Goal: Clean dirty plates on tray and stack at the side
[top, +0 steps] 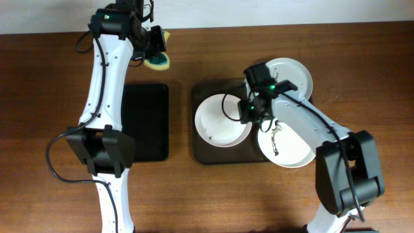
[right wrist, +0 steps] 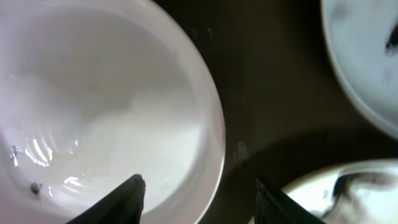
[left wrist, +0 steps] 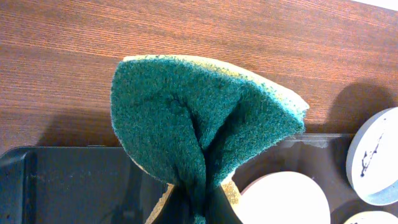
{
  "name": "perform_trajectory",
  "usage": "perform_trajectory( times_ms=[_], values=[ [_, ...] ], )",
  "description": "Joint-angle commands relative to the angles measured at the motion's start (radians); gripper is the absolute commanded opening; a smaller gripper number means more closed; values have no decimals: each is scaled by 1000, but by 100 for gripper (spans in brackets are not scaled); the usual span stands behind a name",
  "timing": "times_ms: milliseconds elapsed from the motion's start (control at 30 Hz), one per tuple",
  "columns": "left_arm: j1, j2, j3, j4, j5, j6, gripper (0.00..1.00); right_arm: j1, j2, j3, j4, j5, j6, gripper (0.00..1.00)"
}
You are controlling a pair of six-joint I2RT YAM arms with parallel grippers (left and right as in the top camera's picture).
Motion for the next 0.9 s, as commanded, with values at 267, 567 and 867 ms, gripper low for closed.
perform_trajectory(
  times_ms=[267, 567, 867],
  values=[
    [-31, -5, -2, -5, 3, -9, 0, -102, 251, 221, -93, -207, -268, 19],
    [-265, 0, -449, 227, 4, -10, 0, -101, 251, 175, -144, 8, 393, 4],
    [-397, 9, -824, 657, -107, -304, 0, -101, 251, 167, -132, -3, 381, 4]
  ],
)
